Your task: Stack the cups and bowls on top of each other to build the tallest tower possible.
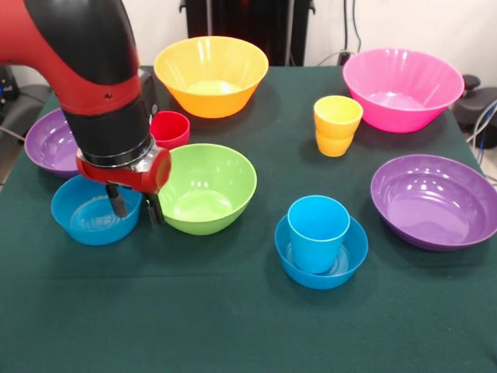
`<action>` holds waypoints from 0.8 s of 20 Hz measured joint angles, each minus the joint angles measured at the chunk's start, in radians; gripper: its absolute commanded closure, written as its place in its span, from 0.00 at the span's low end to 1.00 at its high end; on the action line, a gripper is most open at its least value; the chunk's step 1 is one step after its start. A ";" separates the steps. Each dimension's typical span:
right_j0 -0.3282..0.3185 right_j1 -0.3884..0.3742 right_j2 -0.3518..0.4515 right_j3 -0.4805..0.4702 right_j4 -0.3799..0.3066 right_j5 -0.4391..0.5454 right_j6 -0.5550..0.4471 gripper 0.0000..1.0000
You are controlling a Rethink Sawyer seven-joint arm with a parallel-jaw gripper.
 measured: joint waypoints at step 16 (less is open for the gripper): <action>0.058 0.013 -0.156 0.053 -0.012 -0.062 0.000 0.00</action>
